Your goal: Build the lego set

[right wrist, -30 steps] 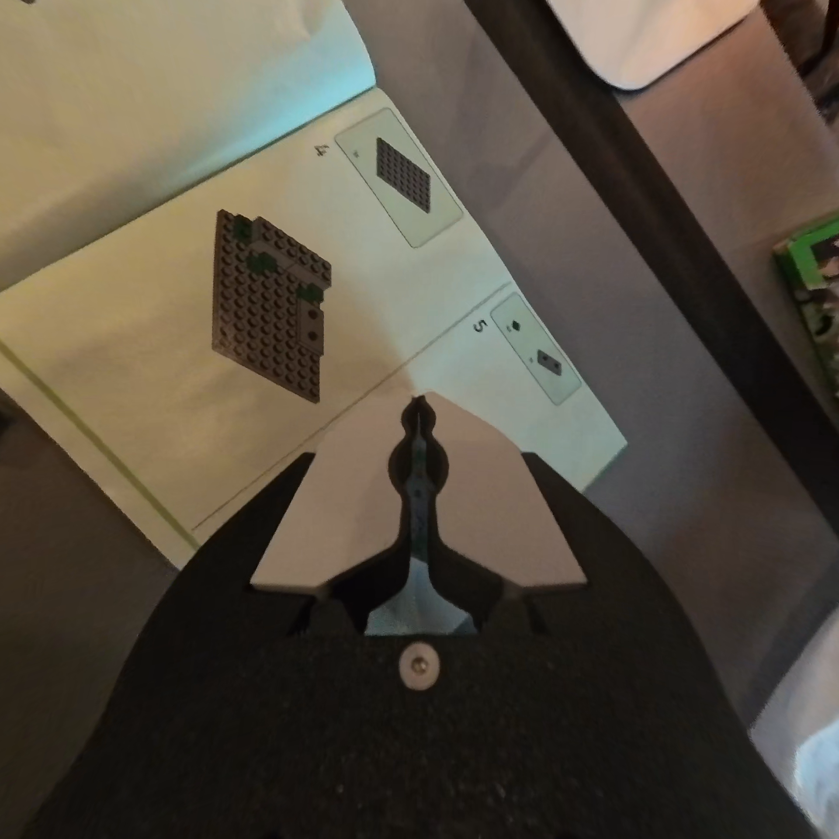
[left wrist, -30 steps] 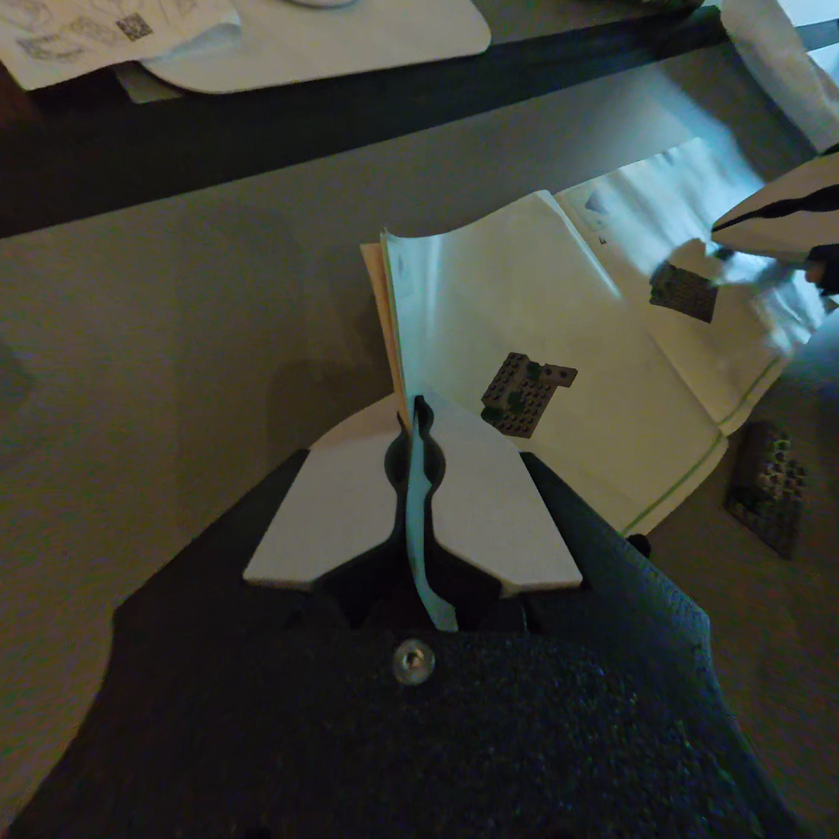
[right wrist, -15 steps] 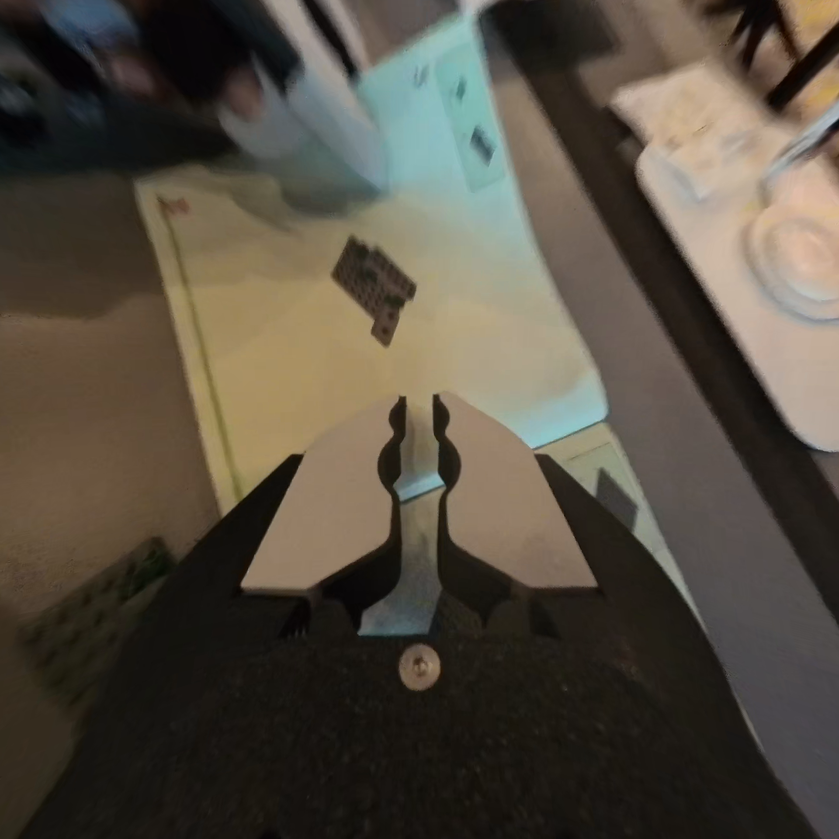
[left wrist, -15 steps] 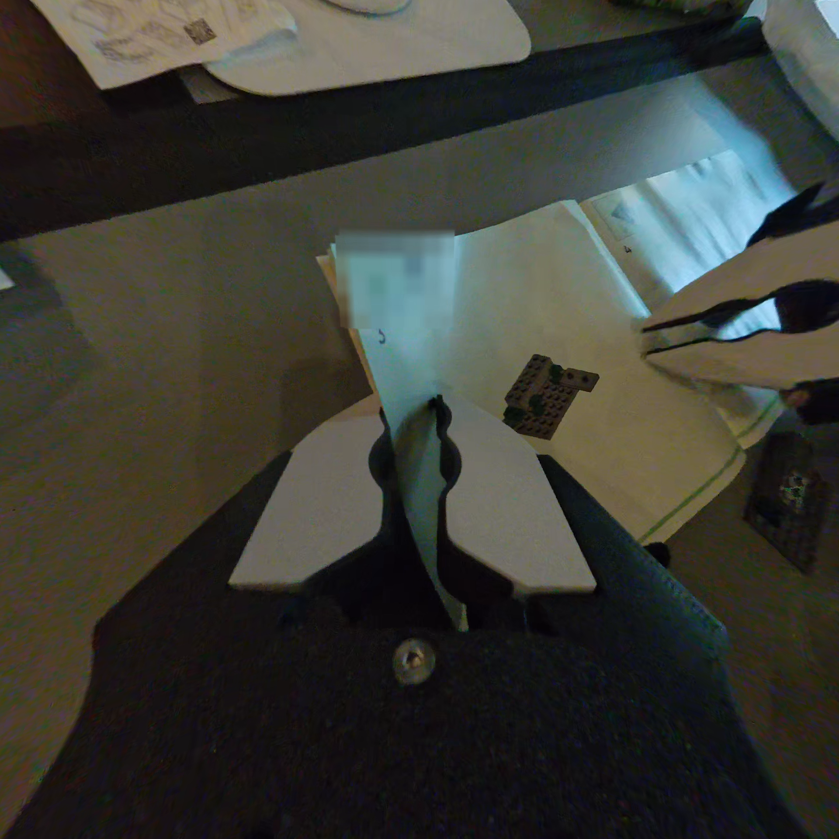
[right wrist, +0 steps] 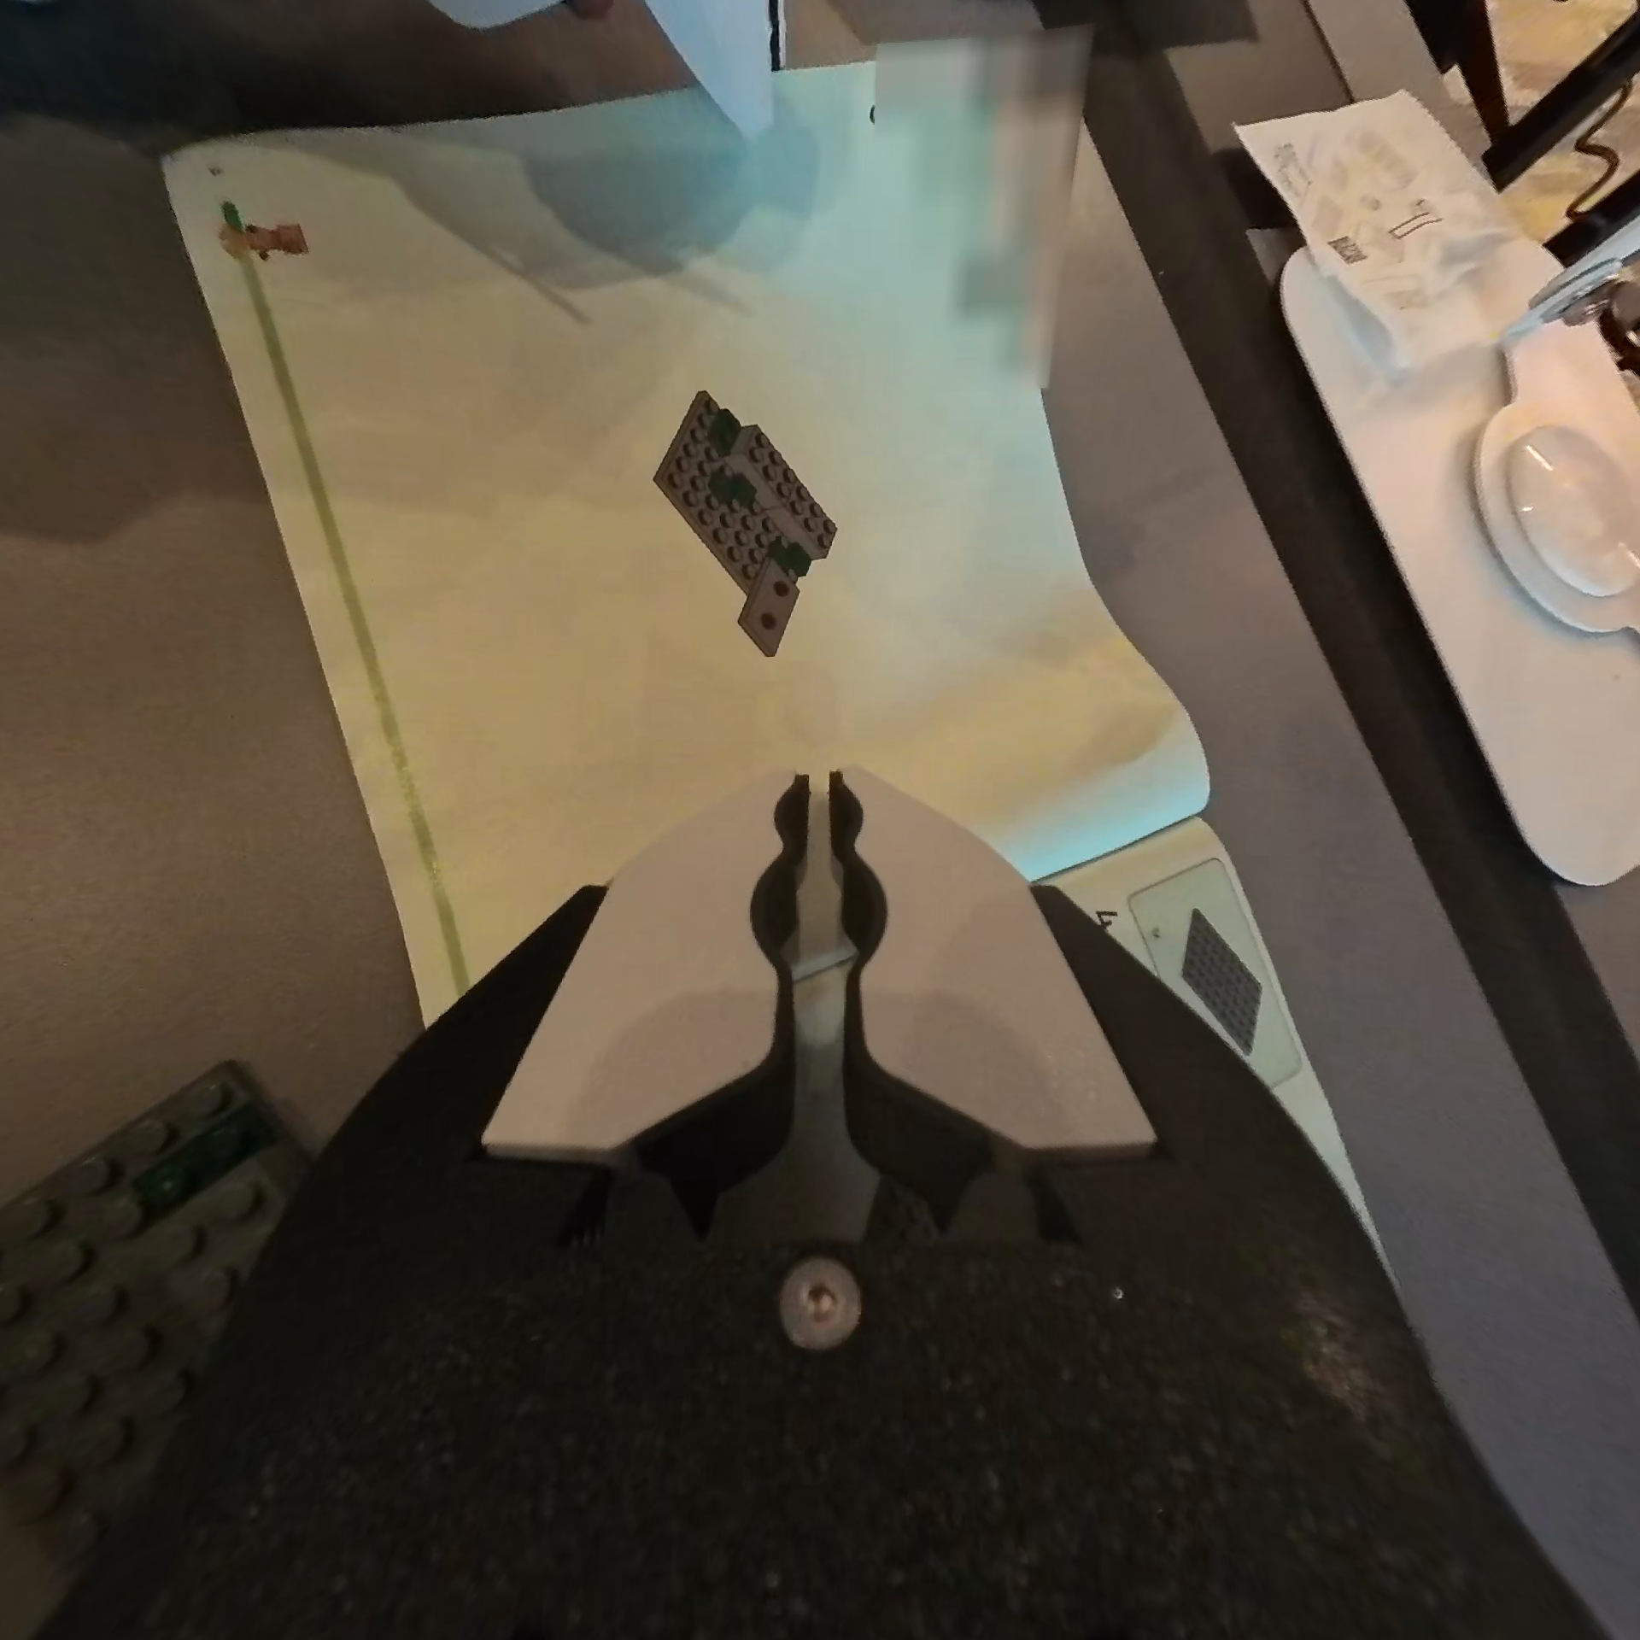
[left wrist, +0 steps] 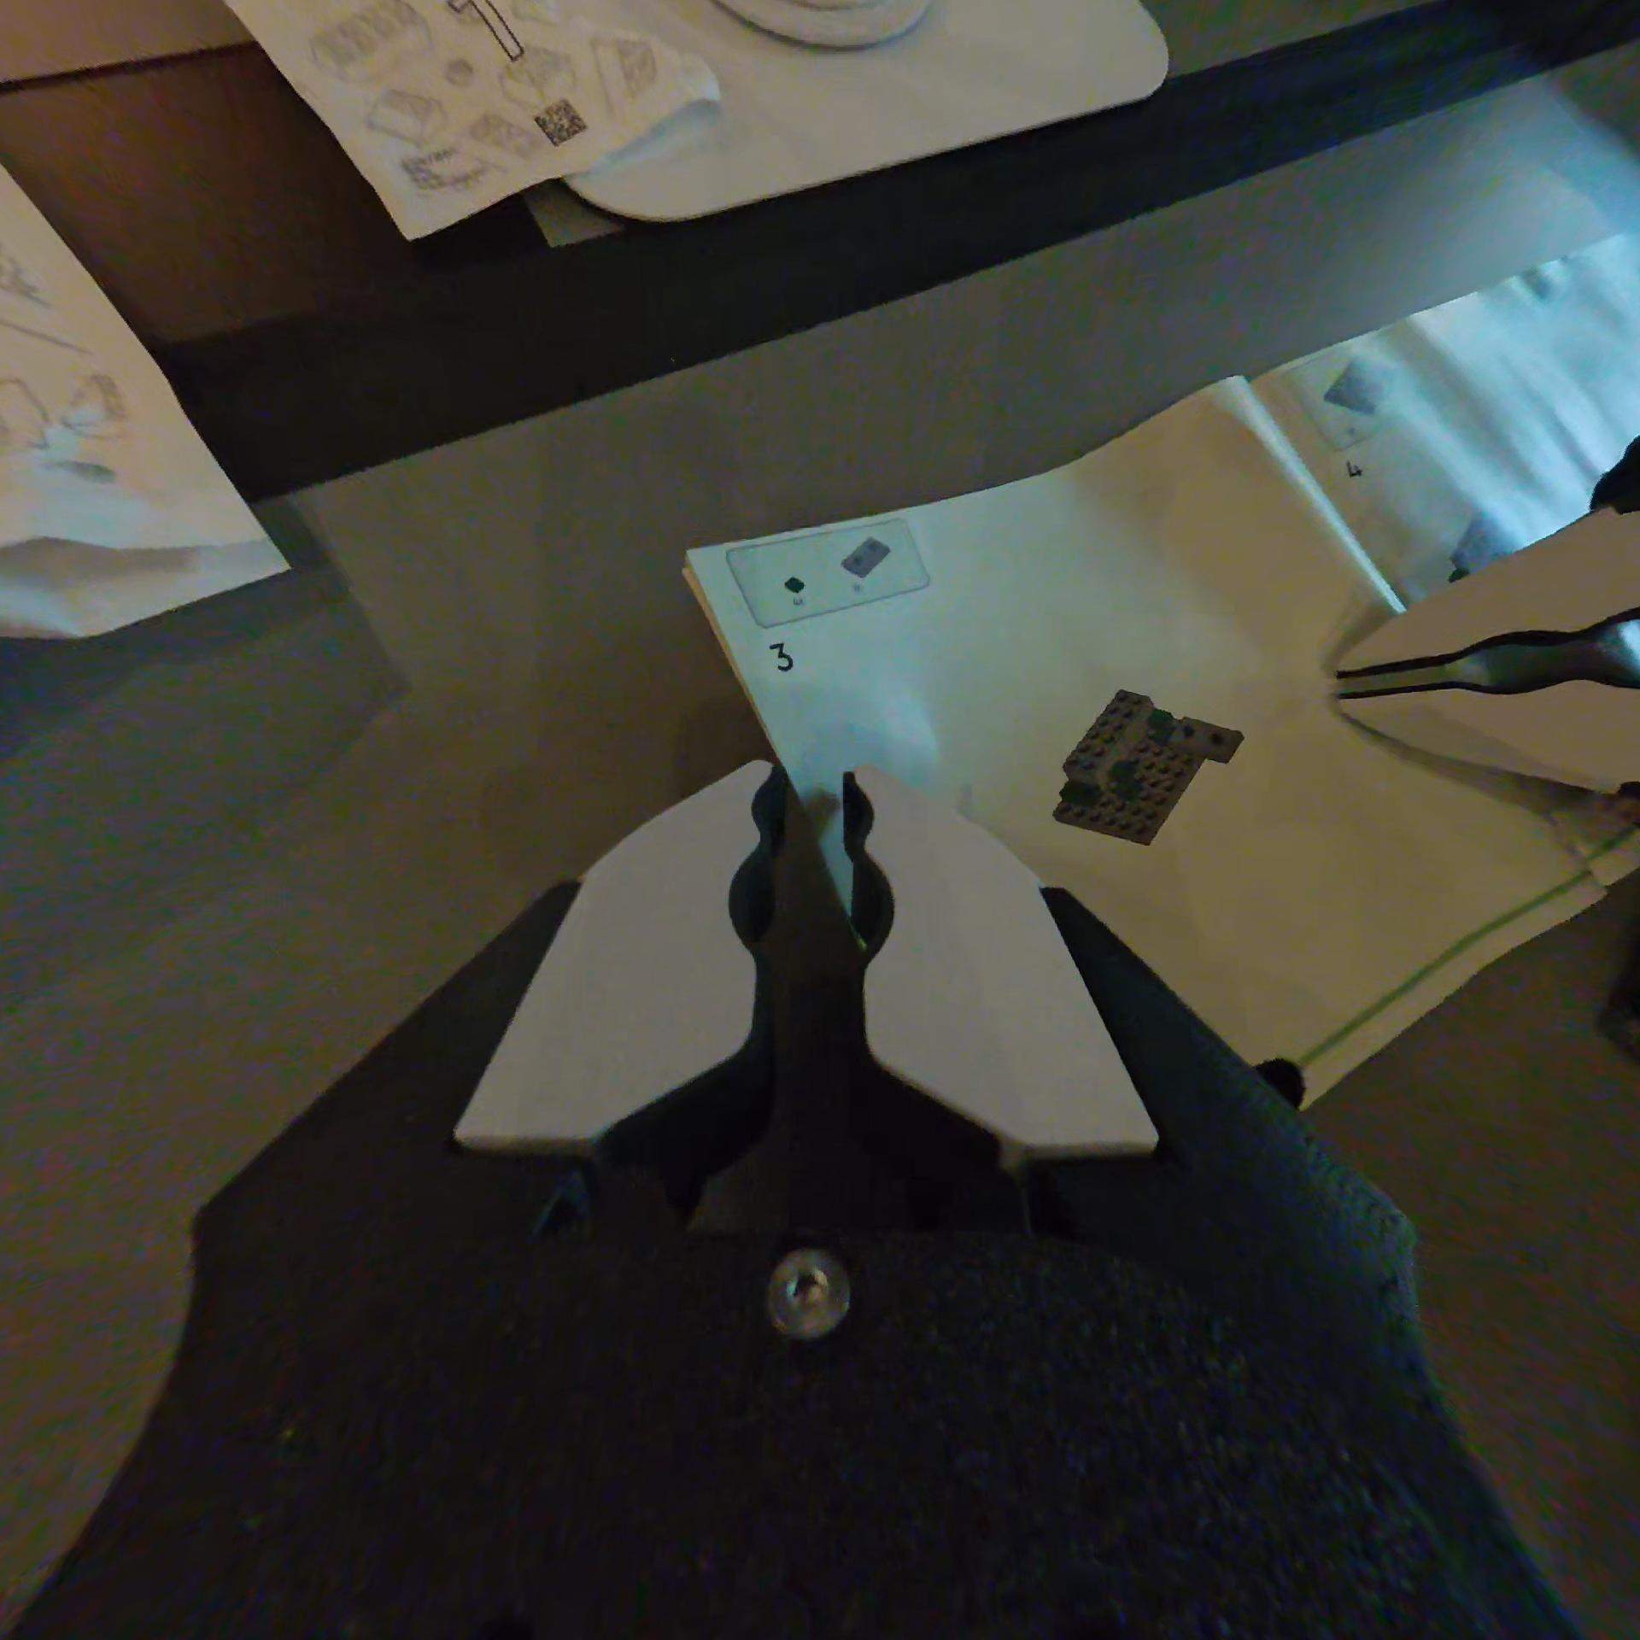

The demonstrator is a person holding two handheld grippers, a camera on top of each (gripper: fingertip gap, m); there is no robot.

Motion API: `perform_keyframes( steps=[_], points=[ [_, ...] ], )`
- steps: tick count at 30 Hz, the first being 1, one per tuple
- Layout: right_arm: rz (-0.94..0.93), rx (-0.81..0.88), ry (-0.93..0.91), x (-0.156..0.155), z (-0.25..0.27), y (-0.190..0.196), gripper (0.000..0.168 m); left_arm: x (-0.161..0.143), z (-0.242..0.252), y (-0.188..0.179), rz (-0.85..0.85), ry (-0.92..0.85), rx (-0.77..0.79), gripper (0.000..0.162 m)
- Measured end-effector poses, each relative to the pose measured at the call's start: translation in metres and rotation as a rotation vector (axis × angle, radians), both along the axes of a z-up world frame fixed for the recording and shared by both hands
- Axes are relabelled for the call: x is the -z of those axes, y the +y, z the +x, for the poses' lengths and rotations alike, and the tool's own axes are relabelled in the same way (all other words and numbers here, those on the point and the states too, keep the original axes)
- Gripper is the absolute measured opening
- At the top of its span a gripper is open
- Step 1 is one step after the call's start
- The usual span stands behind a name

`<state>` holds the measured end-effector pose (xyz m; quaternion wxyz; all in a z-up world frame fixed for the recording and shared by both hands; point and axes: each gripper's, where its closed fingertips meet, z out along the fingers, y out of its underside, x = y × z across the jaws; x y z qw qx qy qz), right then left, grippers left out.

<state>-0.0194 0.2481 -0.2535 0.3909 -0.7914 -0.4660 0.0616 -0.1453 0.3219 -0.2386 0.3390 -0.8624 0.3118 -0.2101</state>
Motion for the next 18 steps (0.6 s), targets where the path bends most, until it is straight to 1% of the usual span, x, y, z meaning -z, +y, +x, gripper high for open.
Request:
perform_keyframes(
  steps=[8, 13, 16, 18],
  points=[
    [-0.005, 0.003, 0.012, -0.0002, 0.0, 0.0, 0.004, 0.002, -0.0014, 0.0004, 0.009, 0.027, 0.0, 0.012],
    [-0.006, 0.004, 0.014, -0.0002, -0.0001, 0.0, 0.004, 0.0024, -0.0043, 0.001, 0.033, 0.08, -0.003, 0.011],
    [-0.005, 0.004, 0.015, -0.0002, 0.0, 0.0, 0.004, 0.0028, -0.0062, 0.0016, 0.05, 0.123, -0.007, 0.009],
    [-0.006, 0.004, 0.016, -0.0002, -0.0001, 0.0, 0.004, 0.0042, -0.0062, 0.0012, 0.049, 0.149, -0.01, 0.005]
  ],
)
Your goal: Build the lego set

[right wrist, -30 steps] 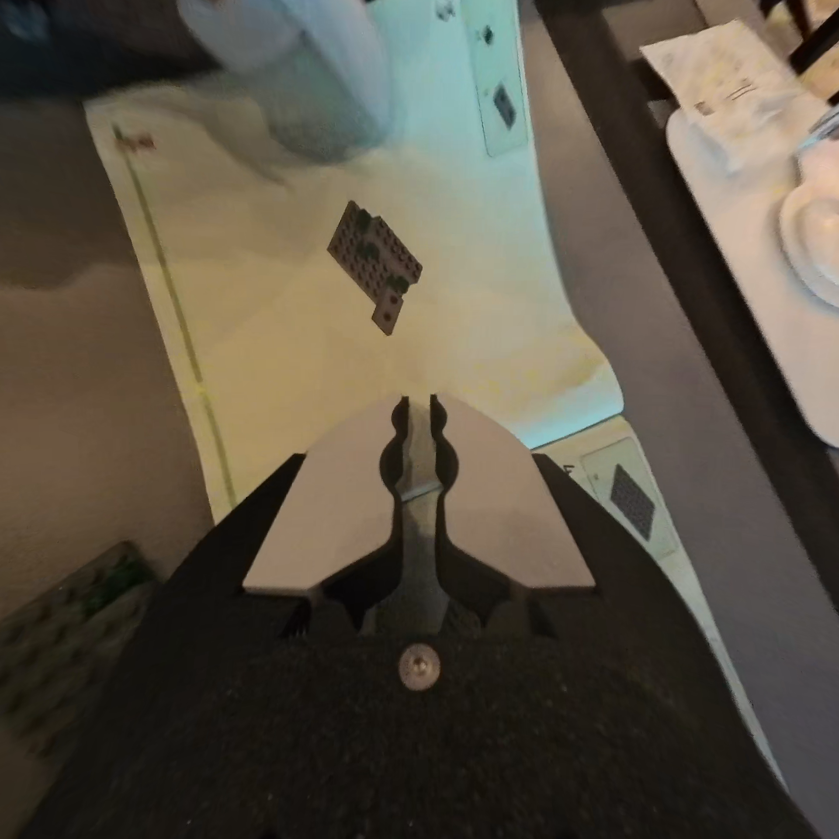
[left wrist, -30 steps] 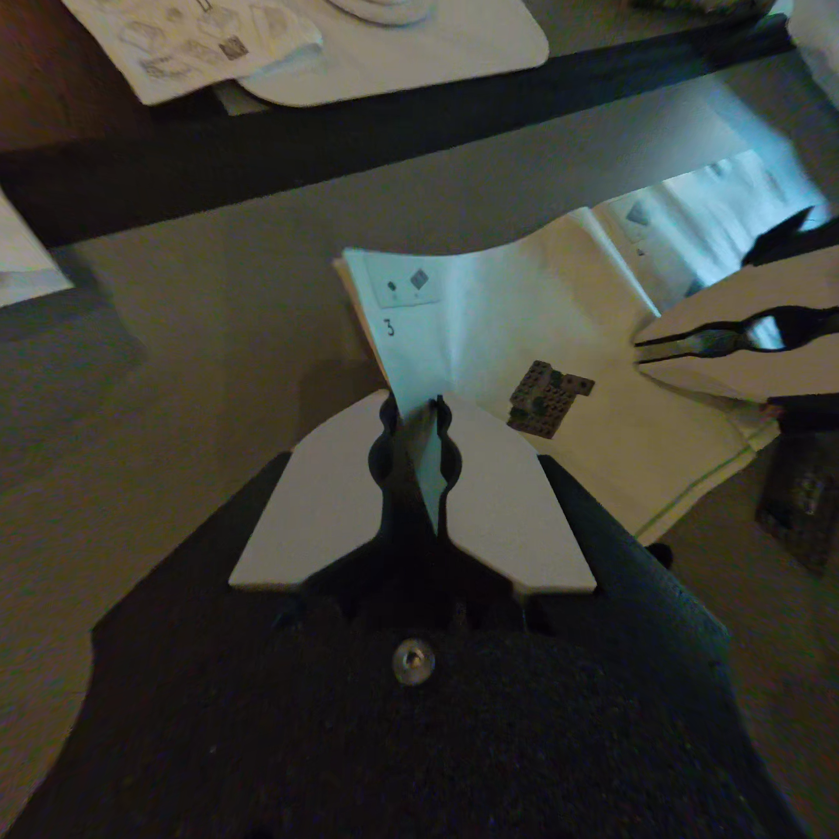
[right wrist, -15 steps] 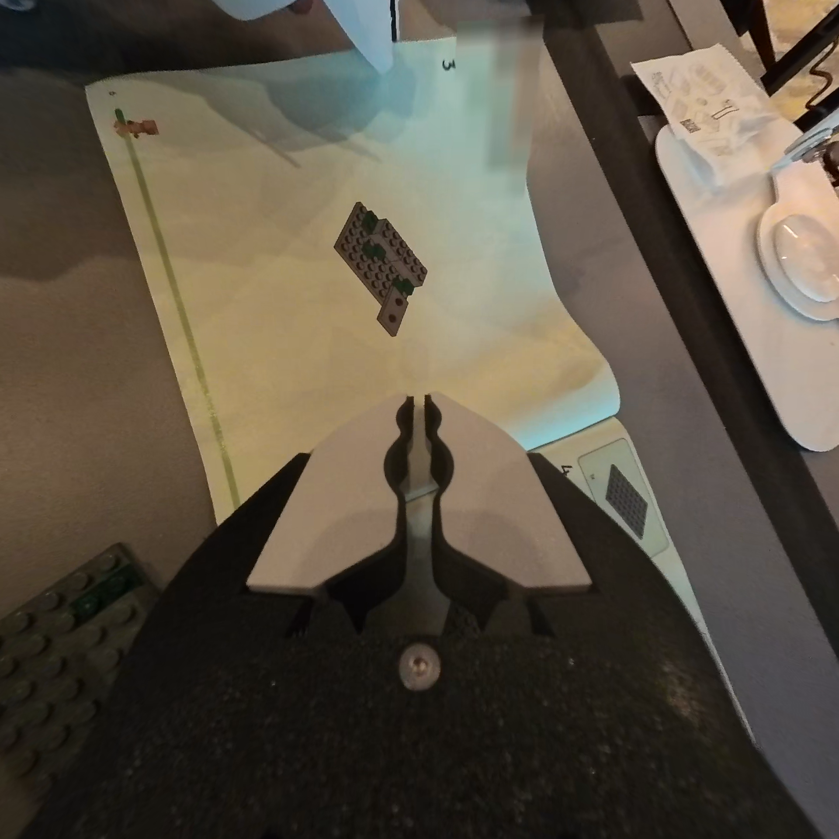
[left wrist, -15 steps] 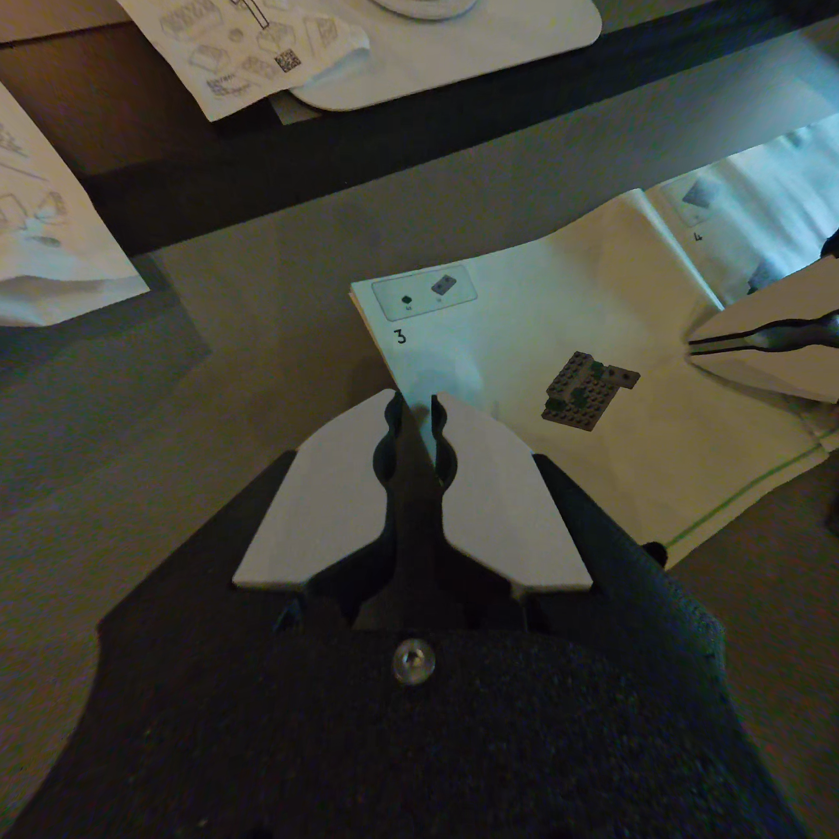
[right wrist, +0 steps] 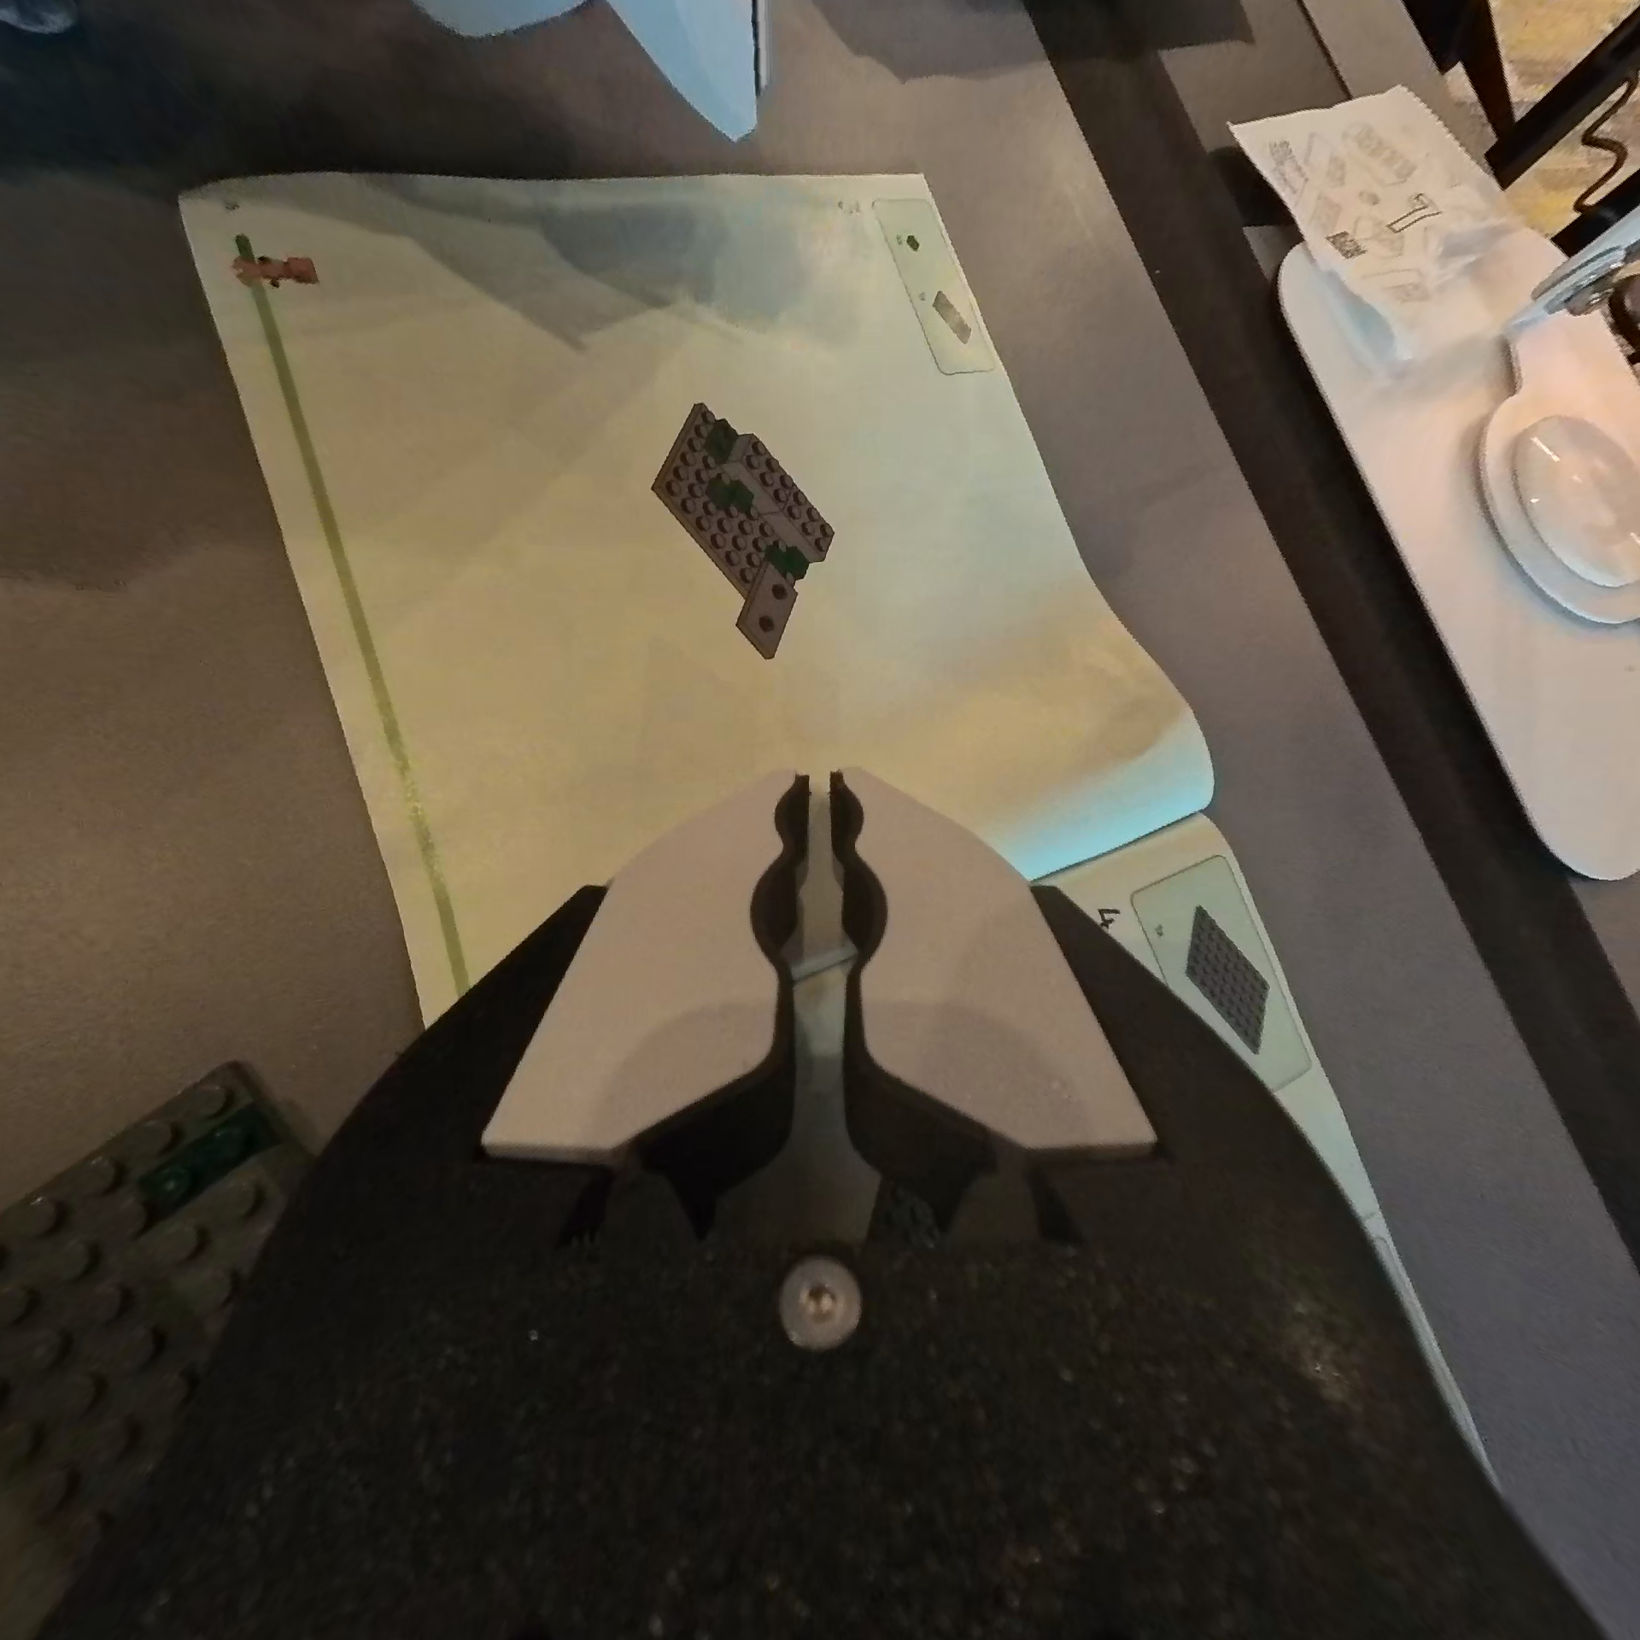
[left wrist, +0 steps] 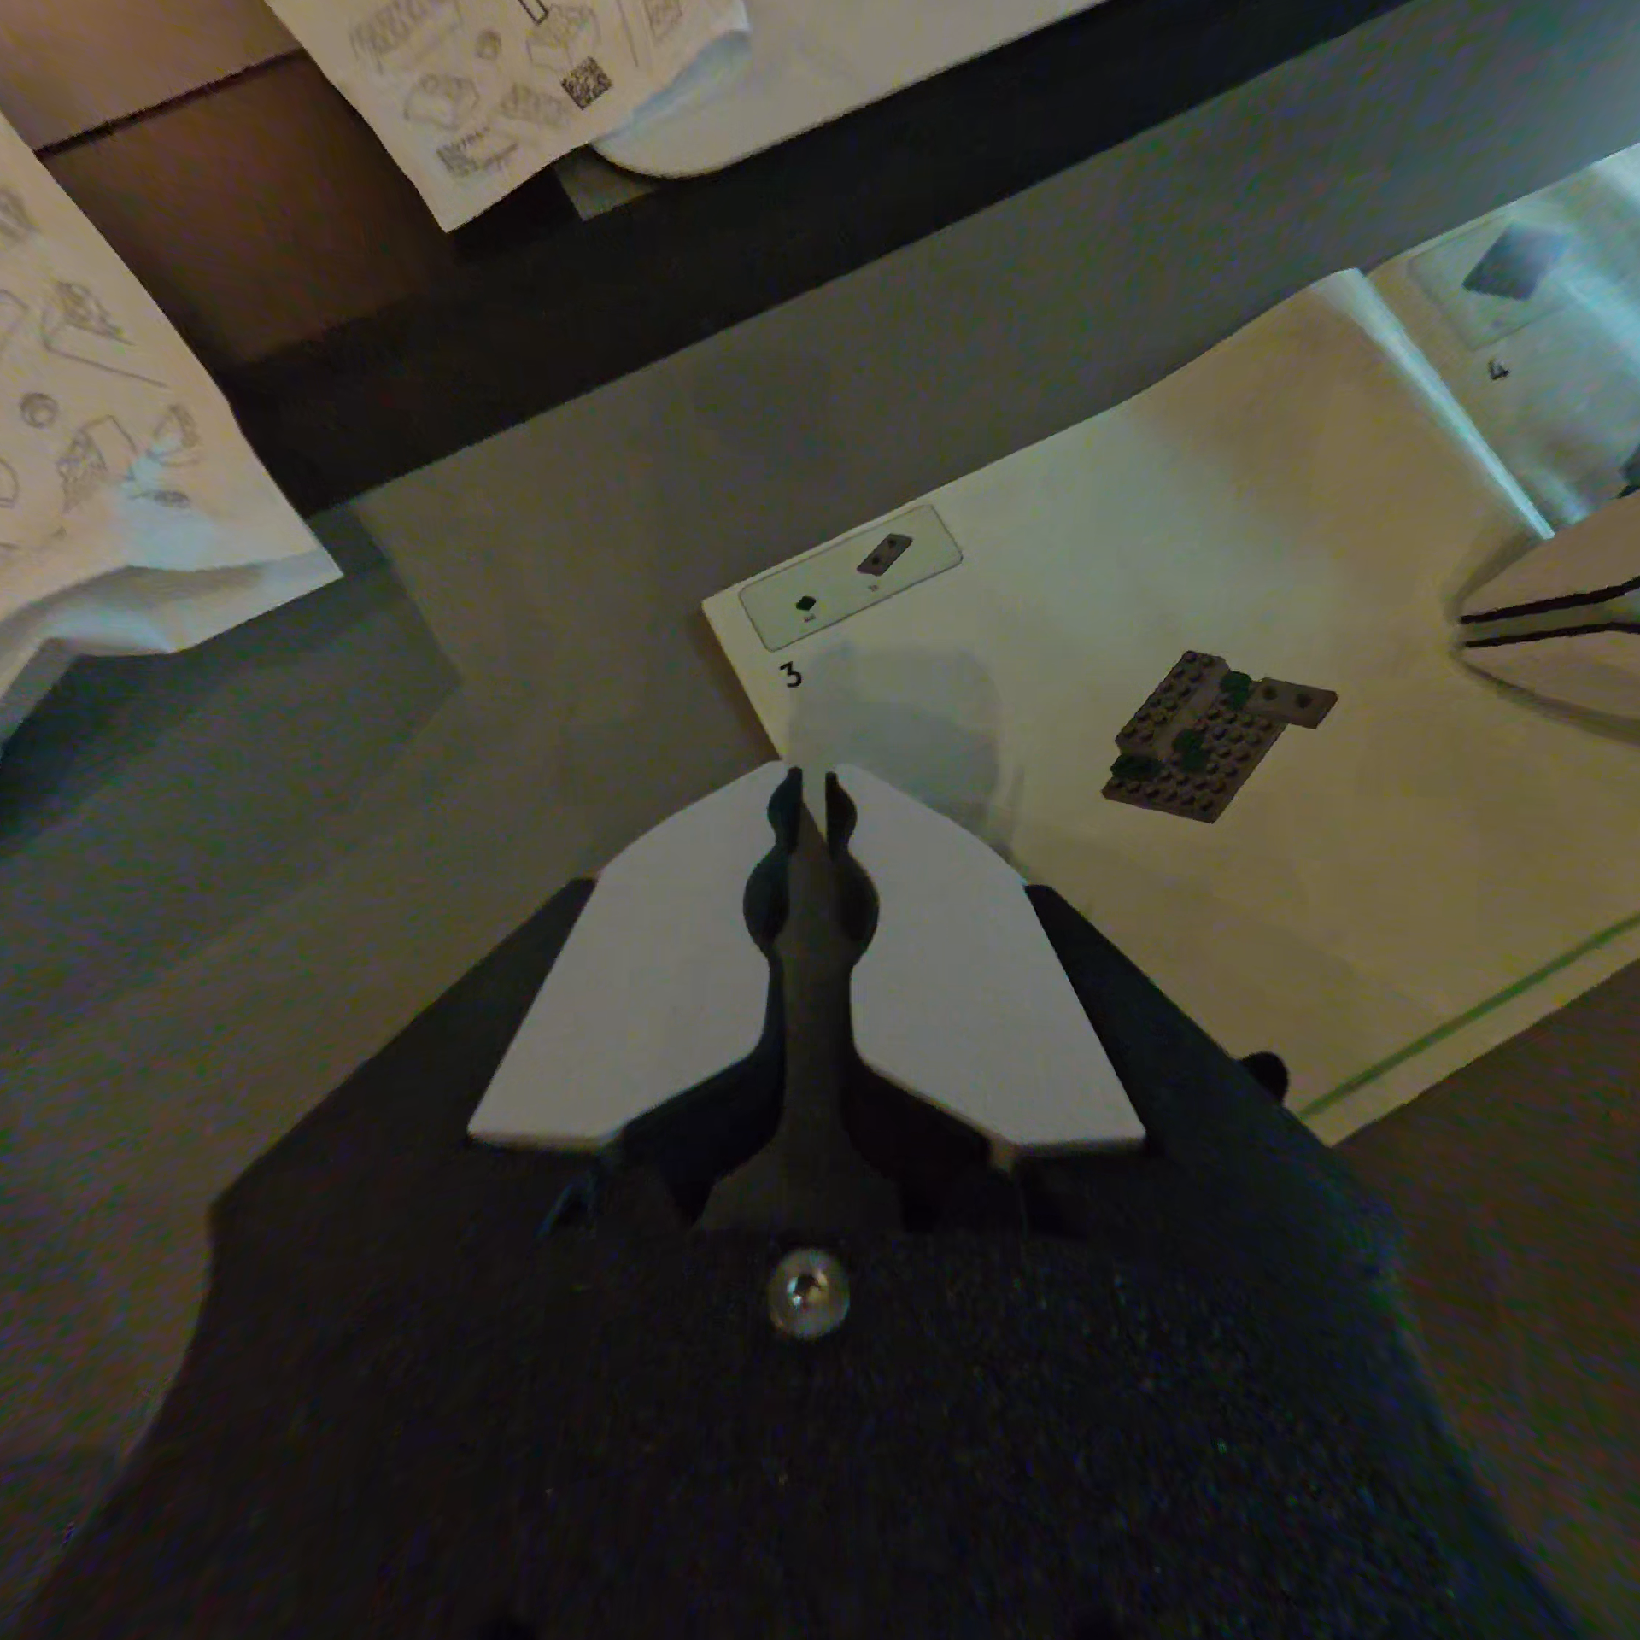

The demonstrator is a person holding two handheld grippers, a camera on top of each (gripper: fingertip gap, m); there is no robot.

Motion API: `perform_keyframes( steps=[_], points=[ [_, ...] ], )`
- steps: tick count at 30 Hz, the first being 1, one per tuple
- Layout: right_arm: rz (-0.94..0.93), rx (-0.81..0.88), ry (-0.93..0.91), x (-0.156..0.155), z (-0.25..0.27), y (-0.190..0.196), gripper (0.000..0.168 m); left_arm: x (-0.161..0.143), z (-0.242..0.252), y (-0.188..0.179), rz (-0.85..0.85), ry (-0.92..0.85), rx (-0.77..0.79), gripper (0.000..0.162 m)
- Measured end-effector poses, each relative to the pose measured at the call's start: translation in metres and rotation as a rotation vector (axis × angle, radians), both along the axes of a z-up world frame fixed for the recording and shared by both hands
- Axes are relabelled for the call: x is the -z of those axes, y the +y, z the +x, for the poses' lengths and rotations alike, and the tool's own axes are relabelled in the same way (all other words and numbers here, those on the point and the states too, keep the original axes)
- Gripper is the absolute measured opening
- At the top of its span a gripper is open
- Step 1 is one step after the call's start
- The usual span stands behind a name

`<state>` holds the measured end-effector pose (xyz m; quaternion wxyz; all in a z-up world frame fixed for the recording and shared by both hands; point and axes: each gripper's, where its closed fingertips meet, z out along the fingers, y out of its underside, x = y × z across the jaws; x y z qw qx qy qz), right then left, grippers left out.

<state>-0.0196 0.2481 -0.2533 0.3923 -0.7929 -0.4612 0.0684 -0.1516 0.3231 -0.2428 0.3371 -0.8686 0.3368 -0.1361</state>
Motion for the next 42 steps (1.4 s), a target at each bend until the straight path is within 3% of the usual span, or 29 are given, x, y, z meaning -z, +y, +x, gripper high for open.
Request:
perform_keyframes(
  steps=[11, 20, 42],
  points=[
    [-0.006, 0.003, 0.0, 0.0, 0.0, 0.0, 0.004, 0.015, 0.015, -0.013, -0.117, 0.21, 0.038, 0.0],
    [0.001, 0.004, 0.004, 0.0, 0.0, 0.0, 0.004, 0.017, 0.016, -0.008, -0.152, 0.231, 0.008, 0.0],
    [0.011, 0.0, 0.011, -0.001, 0.0, 0.0, 0.004, 0.017, 0.032, 0.03, -0.056, 0.19, -0.036, 0.0]
  ],
)
